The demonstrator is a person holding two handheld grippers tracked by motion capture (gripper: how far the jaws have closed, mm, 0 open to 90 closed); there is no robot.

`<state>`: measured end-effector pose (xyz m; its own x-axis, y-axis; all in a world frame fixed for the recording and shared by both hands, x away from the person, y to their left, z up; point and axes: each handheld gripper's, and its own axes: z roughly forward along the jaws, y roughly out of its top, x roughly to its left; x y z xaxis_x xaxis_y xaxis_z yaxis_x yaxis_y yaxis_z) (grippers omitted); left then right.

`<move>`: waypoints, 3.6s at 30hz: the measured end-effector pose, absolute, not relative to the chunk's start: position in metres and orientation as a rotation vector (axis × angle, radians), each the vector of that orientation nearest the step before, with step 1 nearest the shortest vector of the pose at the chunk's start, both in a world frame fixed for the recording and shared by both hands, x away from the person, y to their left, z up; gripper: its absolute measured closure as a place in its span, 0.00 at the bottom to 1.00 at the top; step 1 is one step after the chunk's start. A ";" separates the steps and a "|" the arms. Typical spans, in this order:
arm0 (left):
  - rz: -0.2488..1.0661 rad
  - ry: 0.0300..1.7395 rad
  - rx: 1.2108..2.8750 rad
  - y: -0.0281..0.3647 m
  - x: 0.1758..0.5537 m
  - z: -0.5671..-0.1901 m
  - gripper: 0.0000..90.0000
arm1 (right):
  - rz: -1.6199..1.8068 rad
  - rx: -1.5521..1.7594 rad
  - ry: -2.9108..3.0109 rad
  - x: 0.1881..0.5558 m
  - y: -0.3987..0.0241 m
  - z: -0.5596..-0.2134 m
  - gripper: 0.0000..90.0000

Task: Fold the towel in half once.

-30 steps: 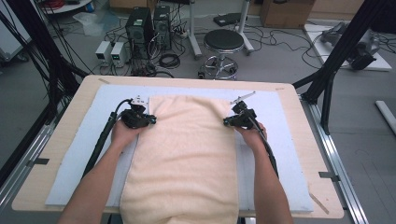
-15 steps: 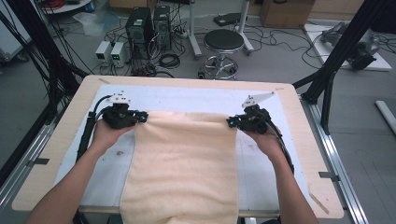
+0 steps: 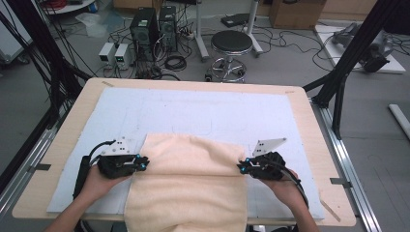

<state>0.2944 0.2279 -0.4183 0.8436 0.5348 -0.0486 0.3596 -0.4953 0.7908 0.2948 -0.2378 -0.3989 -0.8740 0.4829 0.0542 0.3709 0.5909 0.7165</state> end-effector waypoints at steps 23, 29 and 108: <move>0.269 0.871 2.121 0.238 0.357 -0.423 0.58 | 1.105 0.926 2.593 0.363 -0.238 -0.404 0.50; 0.291 0.919 2.111 0.236 0.373 -0.427 0.56 | 1.063 0.928 2.624 0.388 -0.228 -0.411 0.51; 0.231 0.872 2.190 0.241 0.347 -0.432 0.55 | 1.018 0.876 2.683 0.356 -0.233 -0.424 0.53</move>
<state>0.3466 0.2410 -0.4324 0.7513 0.6520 -0.1026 0.5158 -0.4830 0.7076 0.3560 -0.2328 -0.4243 -0.8205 0.5673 0.0707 0.4714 0.6013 0.6451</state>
